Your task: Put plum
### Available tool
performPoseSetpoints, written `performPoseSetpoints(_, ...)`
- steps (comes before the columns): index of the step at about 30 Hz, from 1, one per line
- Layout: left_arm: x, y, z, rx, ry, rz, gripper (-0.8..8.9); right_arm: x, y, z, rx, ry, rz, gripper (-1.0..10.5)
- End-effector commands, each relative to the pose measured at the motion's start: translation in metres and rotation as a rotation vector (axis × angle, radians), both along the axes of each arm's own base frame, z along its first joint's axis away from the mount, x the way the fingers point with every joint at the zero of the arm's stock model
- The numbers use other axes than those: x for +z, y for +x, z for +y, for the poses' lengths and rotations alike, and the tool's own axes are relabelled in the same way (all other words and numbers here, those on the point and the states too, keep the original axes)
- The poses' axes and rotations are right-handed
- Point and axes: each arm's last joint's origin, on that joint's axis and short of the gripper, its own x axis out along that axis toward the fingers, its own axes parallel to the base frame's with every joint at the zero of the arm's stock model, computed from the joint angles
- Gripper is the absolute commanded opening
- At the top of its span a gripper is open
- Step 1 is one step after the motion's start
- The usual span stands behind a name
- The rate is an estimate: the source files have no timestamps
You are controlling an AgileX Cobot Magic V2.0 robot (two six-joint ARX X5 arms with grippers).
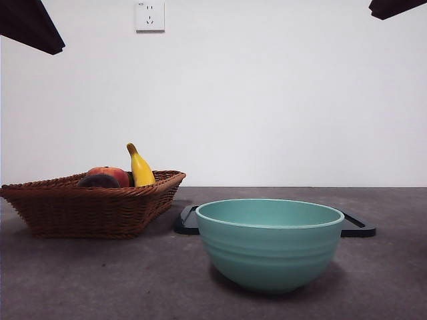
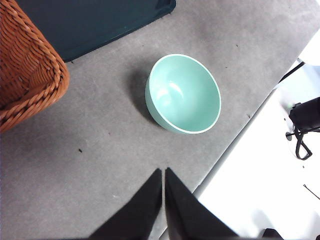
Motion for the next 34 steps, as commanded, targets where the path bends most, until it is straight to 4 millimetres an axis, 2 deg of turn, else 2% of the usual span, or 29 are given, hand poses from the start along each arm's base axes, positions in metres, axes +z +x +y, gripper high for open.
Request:
performPoseSetpoints(1,0.006,0.002,-0.002,-0.019,-0.008,-0.033,0.07,0.005,0.001,0.002,0.016,0.01,-0.023,0.1)
performPoseSetpoints(11,0.008,0.002,-0.002,-0.024,-0.011,-0.063,0.08,0.006,0.001,0.002,0.016,0.017,-0.034,0.1)
performPoseSetpoints(15,0.027,0.001,0.004,-0.013,-0.048,-0.302,0.07,0.006,0.001,0.002,0.016,0.017,-0.034,0.1)
performPoseSetpoints(18,0.053,-0.001,0.014,0.083,-0.075,-0.567,0.07,0.006,0.001,0.002,0.016,0.017,-0.035,0.1)
performPoseSetpoints(21,0.074,-0.012,0.029,0.214,-0.07,-0.778,0.07,0.006,0.001,0.002,0.016,0.017,-0.035,0.1)
performPoseSetpoints(24,0.082,-0.027,0.044,0.342,-0.045,-0.915,0.07,0.006,0.001,0.002,0.016,0.017,-0.034,0.1)
performPoseSetpoints(28,0.071,-0.044,0.061,0.56,0.034,-1.038,0.07,0.006,0.001,0.002,0.016,0.017,-0.035,0.1)
performPoseSetpoints(34,0.027,-0.057,0.07,0.731,0.075,-1.159,0.07,0.006,0.001,0.002,0.016,0.017,-0.034,0.1)
